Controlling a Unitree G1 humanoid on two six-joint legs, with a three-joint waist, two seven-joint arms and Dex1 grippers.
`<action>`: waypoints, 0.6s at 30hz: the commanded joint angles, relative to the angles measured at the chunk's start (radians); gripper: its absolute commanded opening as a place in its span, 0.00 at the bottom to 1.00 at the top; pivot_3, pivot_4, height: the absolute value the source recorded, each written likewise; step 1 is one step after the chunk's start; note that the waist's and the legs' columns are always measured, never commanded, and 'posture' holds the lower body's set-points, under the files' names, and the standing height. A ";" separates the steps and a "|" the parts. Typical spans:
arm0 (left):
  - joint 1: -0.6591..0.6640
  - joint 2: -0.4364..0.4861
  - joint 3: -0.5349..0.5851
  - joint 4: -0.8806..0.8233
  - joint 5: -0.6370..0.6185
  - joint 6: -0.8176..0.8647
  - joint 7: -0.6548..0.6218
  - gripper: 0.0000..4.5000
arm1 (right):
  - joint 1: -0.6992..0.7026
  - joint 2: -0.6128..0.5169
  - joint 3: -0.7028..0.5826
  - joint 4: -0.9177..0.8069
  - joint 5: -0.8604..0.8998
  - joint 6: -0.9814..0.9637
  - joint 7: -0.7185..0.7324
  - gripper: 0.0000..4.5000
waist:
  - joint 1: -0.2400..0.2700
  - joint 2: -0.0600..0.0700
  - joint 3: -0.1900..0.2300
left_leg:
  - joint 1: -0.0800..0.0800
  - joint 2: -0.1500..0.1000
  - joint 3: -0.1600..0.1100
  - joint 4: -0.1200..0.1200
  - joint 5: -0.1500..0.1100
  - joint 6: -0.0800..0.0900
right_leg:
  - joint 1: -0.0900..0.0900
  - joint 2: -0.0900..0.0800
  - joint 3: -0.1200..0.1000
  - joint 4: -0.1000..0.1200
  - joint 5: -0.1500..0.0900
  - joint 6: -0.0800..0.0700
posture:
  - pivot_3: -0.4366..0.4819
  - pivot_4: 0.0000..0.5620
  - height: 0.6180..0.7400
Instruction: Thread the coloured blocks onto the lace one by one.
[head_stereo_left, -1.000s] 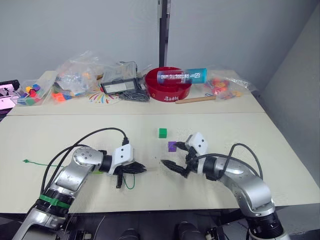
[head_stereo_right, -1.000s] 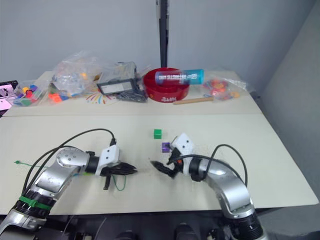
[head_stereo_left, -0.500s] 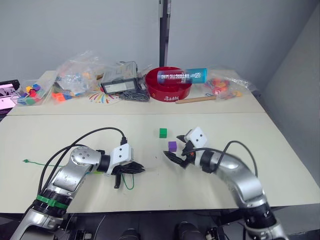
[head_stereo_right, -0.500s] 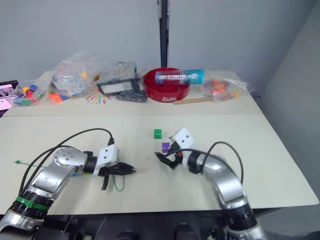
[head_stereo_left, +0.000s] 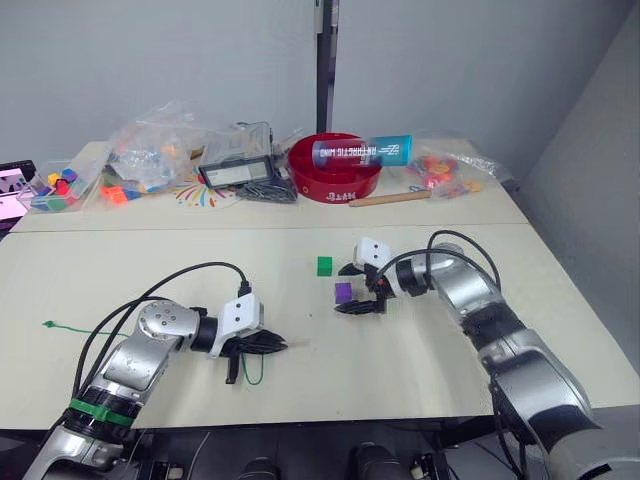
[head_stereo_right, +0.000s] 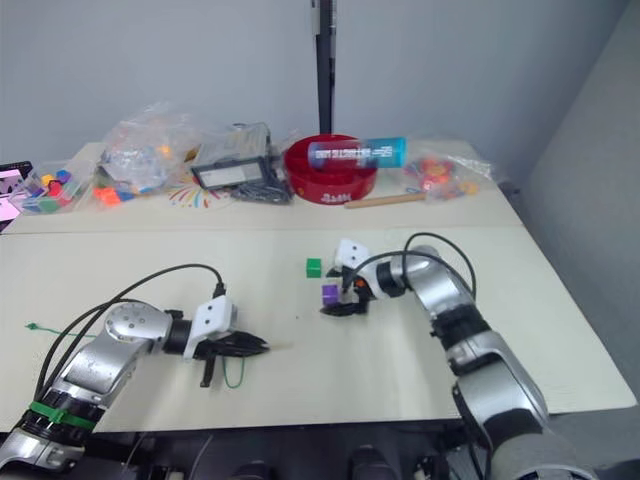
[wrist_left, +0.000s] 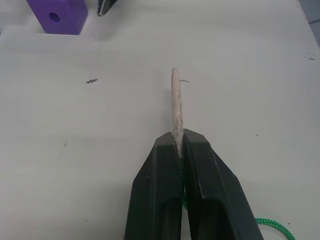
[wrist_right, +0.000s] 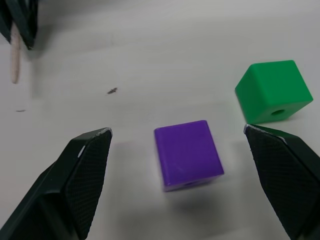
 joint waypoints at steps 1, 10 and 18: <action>0.014 0.015 0.028 -0.049 -0.018 -0.006 0.012 0.00 | -0.053 0.015 -0.009 0.117 -0.032 -0.095 0.044 0.99 | -0.003 0.000 0.000 | 0.000 0.000 0.000 0.000 0.000 0.000 | 0.000 0.000 0.000 0.000 0.000 0.000 | 0.48 0.27 0.92; 0.037 0.029 0.041 -0.087 -0.026 0.013 0.025 0.00 | -0.087 0.051 -0.062 0.227 -0.046 -0.177 0.076 0.43 | -0.010 0.001 0.001 | 0.000 0.000 0.000 0.000 0.000 0.000 | 0.000 0.000 0.000 0.001 0.000 0.000 | 0.48 0.27 0.92; 0.036 0.036 0.043 -0.099 -0.033 0.016 0.027 0.00 | 0.121 -0.004 -0.076 -0.215 -0.002 0.020 0.096 0.27 | -0.006 0.001 0.001 | 0.000 0.000 -0.001 0.000 0.000 0.000 | 0.000 0.000 0.000 0.001 0.000 0.000 | 0.48 0.27 0.92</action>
